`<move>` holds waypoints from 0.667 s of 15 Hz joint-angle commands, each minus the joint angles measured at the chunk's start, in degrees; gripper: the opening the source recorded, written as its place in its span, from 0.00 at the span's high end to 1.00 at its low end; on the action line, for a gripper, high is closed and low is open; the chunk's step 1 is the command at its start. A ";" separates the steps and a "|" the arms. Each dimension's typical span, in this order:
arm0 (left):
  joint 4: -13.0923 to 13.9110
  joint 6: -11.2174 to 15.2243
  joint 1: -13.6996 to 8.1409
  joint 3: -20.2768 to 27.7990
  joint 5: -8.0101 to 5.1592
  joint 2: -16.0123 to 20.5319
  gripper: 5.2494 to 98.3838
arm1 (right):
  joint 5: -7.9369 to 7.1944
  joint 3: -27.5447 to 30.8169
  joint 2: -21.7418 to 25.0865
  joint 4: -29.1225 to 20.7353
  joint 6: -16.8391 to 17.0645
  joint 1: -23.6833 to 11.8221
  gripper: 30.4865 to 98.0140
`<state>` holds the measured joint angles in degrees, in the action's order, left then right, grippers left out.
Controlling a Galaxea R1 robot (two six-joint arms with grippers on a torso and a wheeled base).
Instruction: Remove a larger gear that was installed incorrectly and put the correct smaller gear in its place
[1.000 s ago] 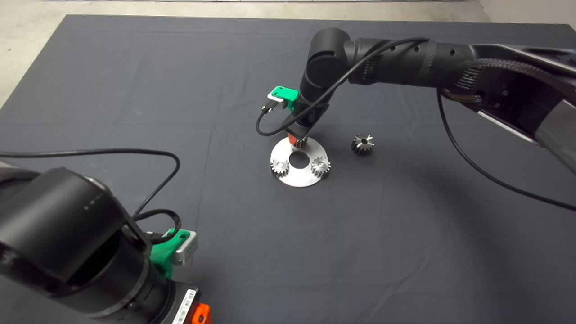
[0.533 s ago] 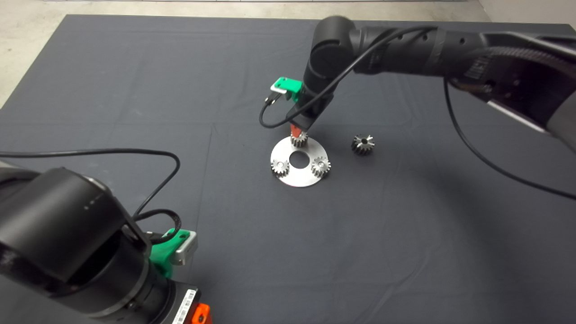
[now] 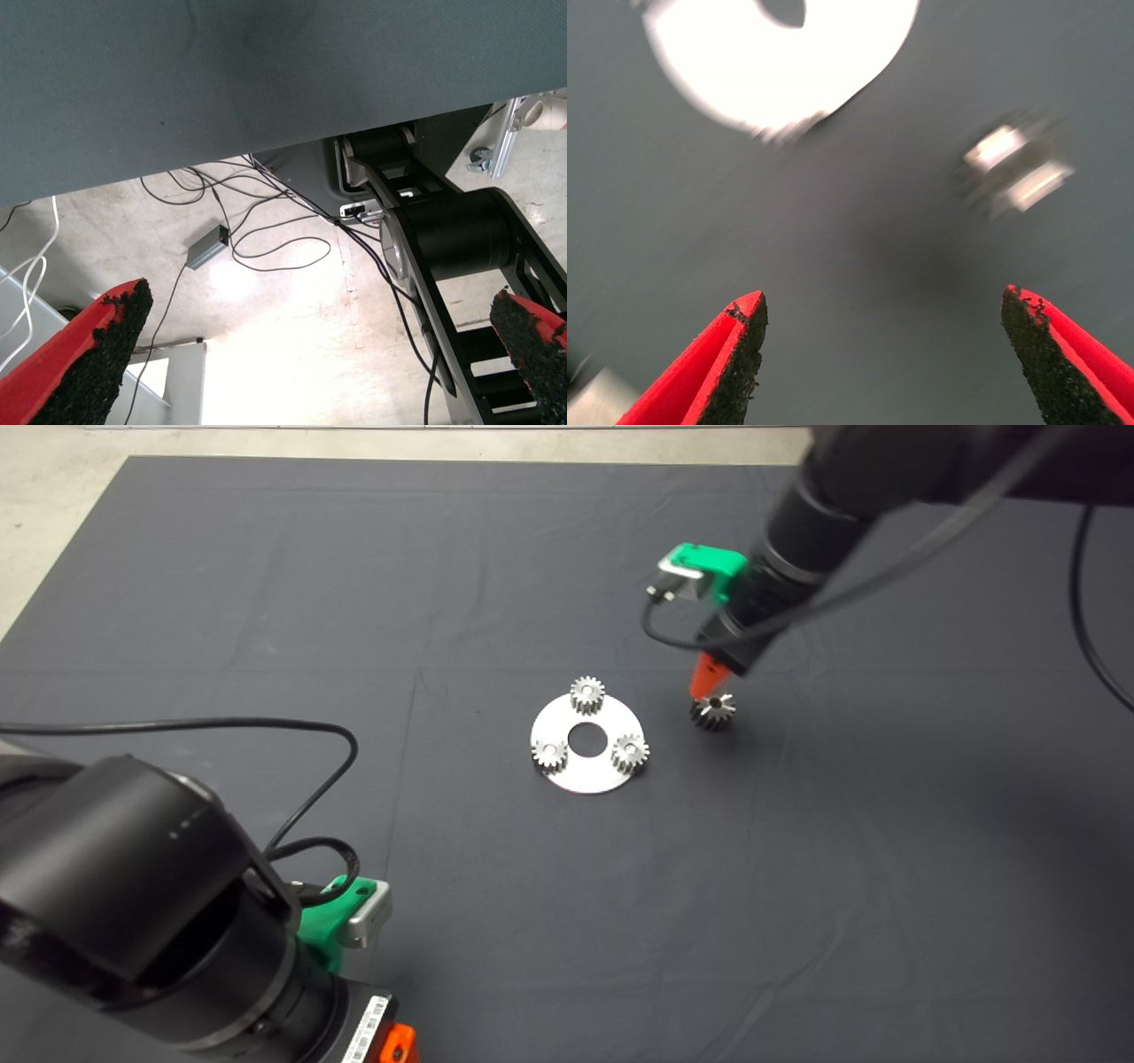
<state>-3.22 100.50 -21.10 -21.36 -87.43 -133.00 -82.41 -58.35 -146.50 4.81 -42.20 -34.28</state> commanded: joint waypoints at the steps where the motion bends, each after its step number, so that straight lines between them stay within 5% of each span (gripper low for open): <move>1: 0.76 0.22 -0.36 0.81 -0.28 -0.19 0.00 | -5.57 38.24 18.57 -8.77 -39.17 -4.57 0.41; 3: 0.76 0.22 -0.43 0.89 -0.10 -0.16 0.00 | -7.21 38.33 18.31 -9.21 -39.19 -4.57 0.37; 10: 0.76 0.05 -0.87 0.89 0.00 -0.63 0.00 | -8.03 38.42 18.43 -12.90 -40.07 -4.66 0.22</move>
<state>-3.19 100.49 -21.11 -21.36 -87.41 -133.27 -87.57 -20.20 -128.22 -5.57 -81.59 -37.14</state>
